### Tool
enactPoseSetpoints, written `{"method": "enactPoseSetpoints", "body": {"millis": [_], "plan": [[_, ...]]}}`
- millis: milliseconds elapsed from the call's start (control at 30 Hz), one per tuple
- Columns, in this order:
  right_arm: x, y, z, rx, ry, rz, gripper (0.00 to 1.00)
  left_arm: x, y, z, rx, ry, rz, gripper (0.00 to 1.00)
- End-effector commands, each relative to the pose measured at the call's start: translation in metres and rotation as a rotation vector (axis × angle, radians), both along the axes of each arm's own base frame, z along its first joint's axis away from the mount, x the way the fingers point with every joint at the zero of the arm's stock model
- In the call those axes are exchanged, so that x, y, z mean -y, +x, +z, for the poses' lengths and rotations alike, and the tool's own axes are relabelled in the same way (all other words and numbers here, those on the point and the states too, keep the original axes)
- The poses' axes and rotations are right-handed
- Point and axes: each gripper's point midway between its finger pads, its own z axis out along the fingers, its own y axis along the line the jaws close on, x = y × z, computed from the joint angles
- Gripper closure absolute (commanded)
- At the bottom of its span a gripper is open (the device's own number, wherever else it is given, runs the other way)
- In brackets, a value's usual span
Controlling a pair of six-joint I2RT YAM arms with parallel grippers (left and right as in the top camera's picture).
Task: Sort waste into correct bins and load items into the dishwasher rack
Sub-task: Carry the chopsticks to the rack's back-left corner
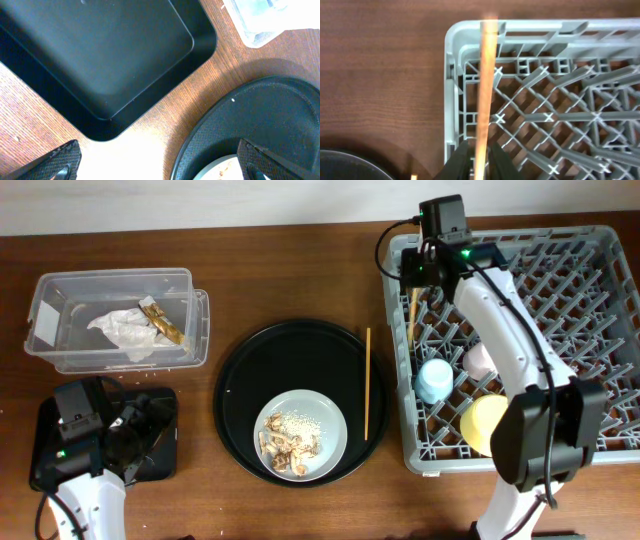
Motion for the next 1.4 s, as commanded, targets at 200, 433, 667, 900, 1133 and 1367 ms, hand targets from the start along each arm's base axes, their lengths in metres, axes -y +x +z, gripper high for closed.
{"method": "enactPoseSetpoints", "body": {"millis": [200, 433, 667, 900, 1133, 1367], "plan": [[-0.015, -0.026, 0.022, -0.049, 0.118, 0.019, 0.67, -0.001, 0.0, 0.0, 0.001, -0.007, 0.014, 0.01], [-0.074, -0.115, 0.053, -0.218, 0.237, 0.127, 0.61, -0.001, 0.0, 0.0, 0.001, -0.007, 0.014, 0.01], [-0.11, -0.144, -0.018, -0.391, 0.137, 0.039, 0.55, -0.001, 0.0, 0.0, 0.001, -0.007, 0.014, 0.01], [-0.105, -0.152, -0.094, -0.541, 0.06, -0.056, 0.56, -0.001, 0.0, 0.0, 0.001, -0.007, 0.014, 0.01], [-0.106, -0.156, -0.134, -0.62, 0.039, -0.082, 0.56, -0.001, 0.0, 0.0, 0.001, -0.007, 0.014, 0.01], [-0.108, -0.167, -0.167, -0.65, 0.071, -0.102, 0.65, -0.001, 0.0, 0.0, 0.001, -0.007, 0.014, 0.01]]}}
